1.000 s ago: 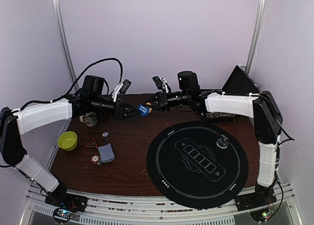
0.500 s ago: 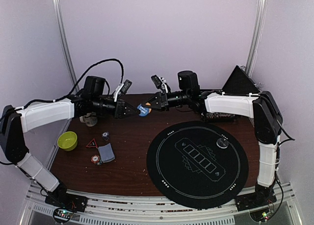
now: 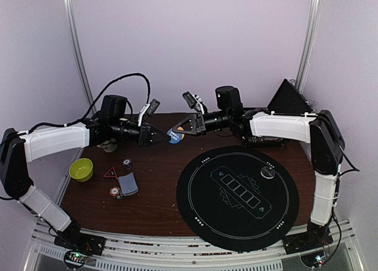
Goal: Distribute texas hold em gaming equipment
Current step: Pick up the small blind button.
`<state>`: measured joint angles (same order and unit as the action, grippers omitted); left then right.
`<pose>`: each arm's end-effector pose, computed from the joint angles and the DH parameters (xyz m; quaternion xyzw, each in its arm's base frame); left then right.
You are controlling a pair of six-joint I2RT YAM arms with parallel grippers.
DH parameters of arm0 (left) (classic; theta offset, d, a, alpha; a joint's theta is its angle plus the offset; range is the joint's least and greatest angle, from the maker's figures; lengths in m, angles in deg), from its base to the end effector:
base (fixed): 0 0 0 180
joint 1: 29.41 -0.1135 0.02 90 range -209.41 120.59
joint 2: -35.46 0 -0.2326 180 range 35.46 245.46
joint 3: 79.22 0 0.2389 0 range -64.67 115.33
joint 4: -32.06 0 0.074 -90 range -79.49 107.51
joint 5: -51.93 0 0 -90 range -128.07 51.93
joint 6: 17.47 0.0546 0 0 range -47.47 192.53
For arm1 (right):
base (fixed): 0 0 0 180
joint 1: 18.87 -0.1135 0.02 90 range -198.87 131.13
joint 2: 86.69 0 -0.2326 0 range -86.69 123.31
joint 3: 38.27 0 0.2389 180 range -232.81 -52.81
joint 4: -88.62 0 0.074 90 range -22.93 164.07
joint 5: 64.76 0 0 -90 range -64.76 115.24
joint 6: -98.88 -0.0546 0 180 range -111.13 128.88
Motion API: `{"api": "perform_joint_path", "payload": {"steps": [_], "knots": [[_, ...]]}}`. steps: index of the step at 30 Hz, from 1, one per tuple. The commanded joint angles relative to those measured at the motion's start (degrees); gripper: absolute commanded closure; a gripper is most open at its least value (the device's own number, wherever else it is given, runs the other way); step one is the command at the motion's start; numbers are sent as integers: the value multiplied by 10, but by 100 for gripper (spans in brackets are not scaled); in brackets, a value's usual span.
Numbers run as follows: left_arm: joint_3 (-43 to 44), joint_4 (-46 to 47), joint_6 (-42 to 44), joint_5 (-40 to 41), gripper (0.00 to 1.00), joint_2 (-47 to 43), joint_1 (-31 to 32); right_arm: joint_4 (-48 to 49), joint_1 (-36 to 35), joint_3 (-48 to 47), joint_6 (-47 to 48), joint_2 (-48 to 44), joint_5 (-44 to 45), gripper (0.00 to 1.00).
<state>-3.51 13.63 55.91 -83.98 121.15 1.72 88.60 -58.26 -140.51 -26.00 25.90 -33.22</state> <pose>0.2676 -0.2074 0.2508 0.2980 0.7594 -0.4972 0.2955 0.3146 0.3185 0.2669 -0.3388 0.6575 0.6364 0.2190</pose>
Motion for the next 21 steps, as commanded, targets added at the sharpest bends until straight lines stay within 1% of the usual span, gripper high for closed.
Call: {"api": "perform_joint_path", "payload": {"steps": [1,3,7,10,14,19,21], "knots": [[-17,30,31,6,100,-13,1,-43,23,9,-3,-14,26,99],[-24,41,19,8,100,-1,1,-47,26,18,6,-14,29,99],[-24,65,3,14,100,43,8,-82,34,68,48,-16,52,99],[-21,95,-1,22,100,91,10,-72,44,109,56,-6,55,98],[1,112,21,39,100,174,11,-29,70,141,55,11,53,98],[42,124,34,38,100,257,13,-29,94,140,74,59,40,97],[53,120,40,44,100,284,14,-38,102,140,89,78,38,95]]}}
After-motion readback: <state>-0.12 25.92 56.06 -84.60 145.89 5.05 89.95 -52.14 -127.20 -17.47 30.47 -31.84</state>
